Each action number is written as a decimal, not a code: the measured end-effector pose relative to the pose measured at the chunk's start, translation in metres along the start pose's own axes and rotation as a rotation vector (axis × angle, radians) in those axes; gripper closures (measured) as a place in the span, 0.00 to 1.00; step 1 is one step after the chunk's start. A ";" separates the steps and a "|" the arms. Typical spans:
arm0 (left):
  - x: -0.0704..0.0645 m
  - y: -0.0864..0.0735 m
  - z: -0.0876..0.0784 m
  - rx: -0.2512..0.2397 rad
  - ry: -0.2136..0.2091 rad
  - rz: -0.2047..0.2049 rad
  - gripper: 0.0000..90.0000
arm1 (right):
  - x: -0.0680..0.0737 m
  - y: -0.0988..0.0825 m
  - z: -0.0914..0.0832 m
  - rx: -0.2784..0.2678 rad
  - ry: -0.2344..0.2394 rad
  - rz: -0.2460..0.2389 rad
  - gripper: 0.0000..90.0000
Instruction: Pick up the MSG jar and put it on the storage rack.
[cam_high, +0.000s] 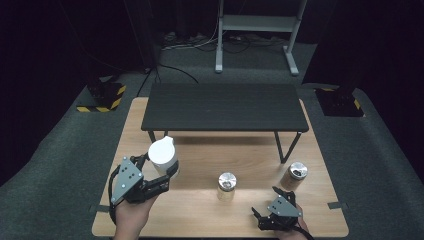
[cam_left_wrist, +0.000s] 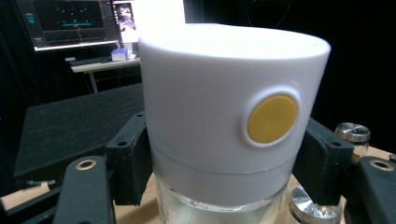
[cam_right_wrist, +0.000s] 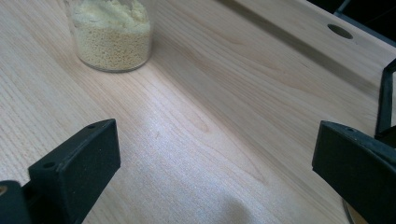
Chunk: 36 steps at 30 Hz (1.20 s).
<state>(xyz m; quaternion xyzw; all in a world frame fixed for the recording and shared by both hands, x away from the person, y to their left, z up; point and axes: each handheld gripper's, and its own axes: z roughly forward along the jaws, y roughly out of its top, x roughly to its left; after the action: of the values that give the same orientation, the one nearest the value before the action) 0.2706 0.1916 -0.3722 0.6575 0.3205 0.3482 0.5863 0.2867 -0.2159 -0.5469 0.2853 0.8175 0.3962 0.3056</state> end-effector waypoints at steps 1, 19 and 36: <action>0.000 0.002 0.001 -0.001 0.000 0.002 0.34 | 0.000 0.000 0.000 -0.001 0.000 -0.001 0.00; 0.010 0.018 0.020 -0.013 0.018 -0.003 0.34 | 0.000 0.000 0.000 -0.004 0.003 0.001 0.00; 0.015 0.025 0.045 -0.007 0.009 -0.022 0.34 | -0.001 0.000 -0.001 -0.006 0.007 0.003 0.00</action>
<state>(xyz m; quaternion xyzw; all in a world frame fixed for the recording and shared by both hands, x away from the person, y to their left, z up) 0.3162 0.1764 -0.3489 0.6505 0.3291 0.3458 0.5907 0.2865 -0.2168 -0.5466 0.2843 0.8169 0.4002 0.3029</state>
